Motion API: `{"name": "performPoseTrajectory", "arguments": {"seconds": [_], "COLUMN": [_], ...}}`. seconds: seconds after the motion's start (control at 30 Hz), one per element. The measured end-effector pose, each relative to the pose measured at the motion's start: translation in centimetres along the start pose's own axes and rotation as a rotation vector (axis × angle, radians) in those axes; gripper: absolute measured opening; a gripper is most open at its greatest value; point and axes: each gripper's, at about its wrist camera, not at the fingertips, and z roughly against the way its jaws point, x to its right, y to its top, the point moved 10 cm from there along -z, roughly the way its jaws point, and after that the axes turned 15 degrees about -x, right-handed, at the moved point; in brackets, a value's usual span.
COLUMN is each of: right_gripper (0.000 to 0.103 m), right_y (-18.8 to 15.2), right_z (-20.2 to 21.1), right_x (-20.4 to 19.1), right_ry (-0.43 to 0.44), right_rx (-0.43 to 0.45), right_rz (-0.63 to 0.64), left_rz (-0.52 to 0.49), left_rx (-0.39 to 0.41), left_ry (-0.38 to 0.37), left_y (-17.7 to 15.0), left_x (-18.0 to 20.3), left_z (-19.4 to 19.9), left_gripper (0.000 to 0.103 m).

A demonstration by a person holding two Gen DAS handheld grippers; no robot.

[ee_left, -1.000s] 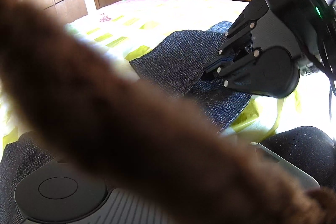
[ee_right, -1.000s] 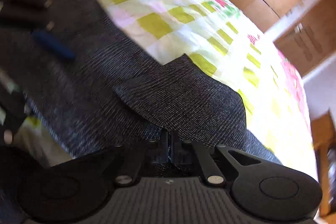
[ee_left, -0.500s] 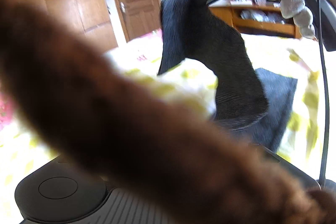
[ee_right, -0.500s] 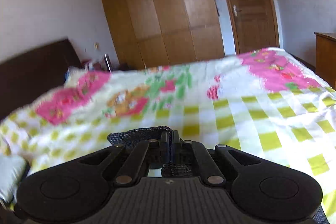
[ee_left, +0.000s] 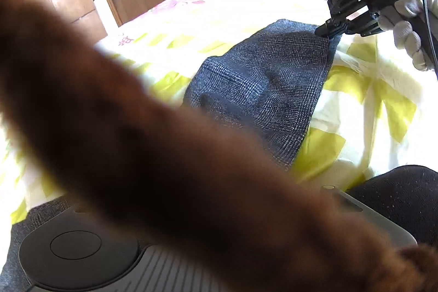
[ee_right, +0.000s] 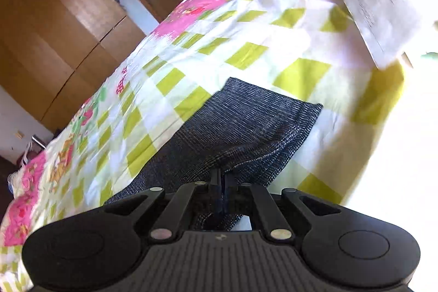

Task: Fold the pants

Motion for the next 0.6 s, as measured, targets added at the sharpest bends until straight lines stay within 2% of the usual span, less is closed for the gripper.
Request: {"name": "performPoseTrajectory", "arguments": {"seconds": [0.13, 0.23, 0.3, 0.4, 0.47, 0.6], "right_gripper": [0.025, 0.030, 0.024, 0.021, 0.021, 0.023], "right_y": [0.5, 1.0, 1.0, 1.9, 2.4, 1.7], "right_z": [-0.1, -1.2, -1.5, 0.8, 1.9, -1.2], "right_x": [0.3, 0.6, 1.1, -0.1, -0.2, 2.2], "right_ry": [0.065, 0.092, 0.080, 0.102, 0.054, -0.065], "right_rx": [0.018, -0.002, 0.001, 0.100, 0.151, 0.015], "right_rz": [-0.018, -0.048, -0.091, -0.036, 0.012, 0.046], "left_rz": [0.006, 0.002, -0.006, -0.007, -0.015, -0.033], "left_rx": [-0.006, -0.003, 0.003, 0.028, 0.021, -0.008], "left_ry": [0.006, 0.012, 0.018, 0.027, 0.020, 0.017], "left_y": [0.4, 1.1, 1.5, 2.1, 2.0, 1.6], "left_x": [-0.4, -0.3, -0.2, -0.3, -0.1, 0.7], "left_z": [-0.2, -0.2, -0.2, 0.3, 0.1, -1.0], "left_gripper": [0.055, 0.056, 0.056, 0.056, 0.056, 0.055]}}
